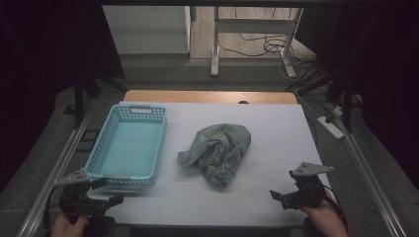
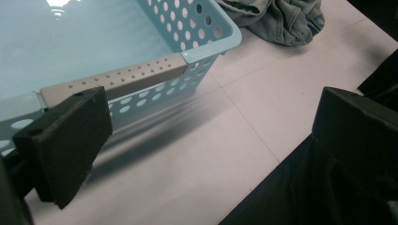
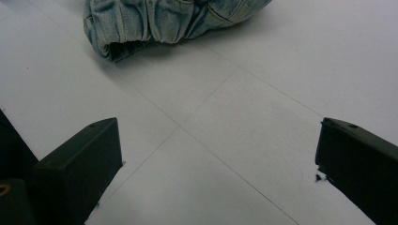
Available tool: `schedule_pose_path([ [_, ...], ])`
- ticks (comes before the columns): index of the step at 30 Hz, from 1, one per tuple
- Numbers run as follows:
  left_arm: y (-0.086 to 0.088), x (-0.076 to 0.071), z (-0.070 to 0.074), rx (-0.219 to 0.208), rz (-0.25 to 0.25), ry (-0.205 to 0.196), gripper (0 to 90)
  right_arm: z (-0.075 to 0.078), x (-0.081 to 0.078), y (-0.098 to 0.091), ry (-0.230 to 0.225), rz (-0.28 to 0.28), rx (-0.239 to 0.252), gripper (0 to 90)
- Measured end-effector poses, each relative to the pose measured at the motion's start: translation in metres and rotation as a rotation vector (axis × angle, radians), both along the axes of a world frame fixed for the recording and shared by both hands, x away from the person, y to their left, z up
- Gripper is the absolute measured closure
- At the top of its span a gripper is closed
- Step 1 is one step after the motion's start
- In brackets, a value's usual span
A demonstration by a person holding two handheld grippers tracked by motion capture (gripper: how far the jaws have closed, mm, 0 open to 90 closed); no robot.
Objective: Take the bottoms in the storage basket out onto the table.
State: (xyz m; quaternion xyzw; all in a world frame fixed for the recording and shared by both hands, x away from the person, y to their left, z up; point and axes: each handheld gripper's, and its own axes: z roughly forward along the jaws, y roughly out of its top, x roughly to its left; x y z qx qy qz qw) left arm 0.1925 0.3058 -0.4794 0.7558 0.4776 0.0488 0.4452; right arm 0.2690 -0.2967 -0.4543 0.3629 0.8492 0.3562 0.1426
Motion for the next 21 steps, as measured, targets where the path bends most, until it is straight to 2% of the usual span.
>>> schedule_pose_path([
  [13, 0.0004, -0.0017, -0.0006, 0.018, -0.016, 0.009, 0.1, -0.0001, -0.0001, 0.0005, -0.005, 0.004, -0.006, 1.1],
  [21, -0.0026, -0.0015, -0.0006, 0.049, -0.034, 0.018, 0.1, -0.0003, 0.0, 0.0014, -0.006, 0.007, -0.013, 1.1],
])
